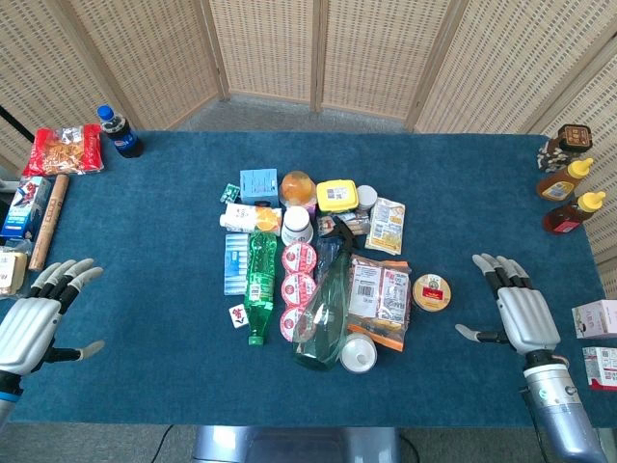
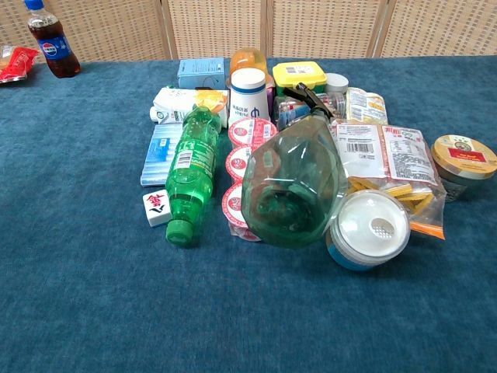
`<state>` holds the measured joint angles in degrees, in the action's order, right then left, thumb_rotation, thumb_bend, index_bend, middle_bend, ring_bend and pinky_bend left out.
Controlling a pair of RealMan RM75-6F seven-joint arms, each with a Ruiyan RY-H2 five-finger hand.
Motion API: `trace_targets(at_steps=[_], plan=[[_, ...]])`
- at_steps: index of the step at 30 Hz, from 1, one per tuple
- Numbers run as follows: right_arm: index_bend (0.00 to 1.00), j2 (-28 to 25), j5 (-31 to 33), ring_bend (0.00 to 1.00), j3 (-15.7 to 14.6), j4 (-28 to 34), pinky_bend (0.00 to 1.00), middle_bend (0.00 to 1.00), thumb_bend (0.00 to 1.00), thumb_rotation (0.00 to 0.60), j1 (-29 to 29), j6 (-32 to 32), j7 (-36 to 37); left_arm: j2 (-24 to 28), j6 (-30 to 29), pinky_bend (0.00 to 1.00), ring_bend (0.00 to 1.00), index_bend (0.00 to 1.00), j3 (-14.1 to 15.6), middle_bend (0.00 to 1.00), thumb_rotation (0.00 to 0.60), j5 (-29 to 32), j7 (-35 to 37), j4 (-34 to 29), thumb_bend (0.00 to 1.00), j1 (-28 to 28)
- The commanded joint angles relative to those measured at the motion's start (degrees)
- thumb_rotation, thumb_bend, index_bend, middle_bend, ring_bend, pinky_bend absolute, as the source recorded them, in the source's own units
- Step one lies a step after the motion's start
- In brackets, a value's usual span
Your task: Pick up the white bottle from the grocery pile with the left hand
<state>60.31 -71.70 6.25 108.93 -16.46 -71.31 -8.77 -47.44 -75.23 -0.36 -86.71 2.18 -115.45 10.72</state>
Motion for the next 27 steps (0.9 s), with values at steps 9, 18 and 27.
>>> trace_targets(at_steps=[9, 18, 27], plan=[[0.00, -0.57, -0.49, 0.00, -0.24, 0.14, 0.00, 0.03, 0.04, 0.493, 0.78, -0.73, 0.60, -0.29, -0.20, 0.00, 0.00, 0.12, 0.23, 0.07, 0.600, -0.29, 0.06, -0.14, 0.17, -0.12], [0.00, -0.74, -0.68, 0.00, -0.18, 0.59, 0.00, 0.03, 0.04, 0.495, 0.96, -0.87, 0.47, -0.34, -0.29, 0.00, 0.00, 0.12, 0.42, 0.07, 0.600, -0.50, 0.51, 0.29, 0.17, -0.22], [0.00, -0.39, -0.22, 0.00, -0.06, 0.82, 0.00, 0.03, 0.04, 0.495, 0.70, -0.45, -0.20, 0.31, 1.43, 0.00, 0.00, 0.12, -0.32, 0.07, 0.600, 0.44, 2.19, 0.51, 0.17, 1.09]])
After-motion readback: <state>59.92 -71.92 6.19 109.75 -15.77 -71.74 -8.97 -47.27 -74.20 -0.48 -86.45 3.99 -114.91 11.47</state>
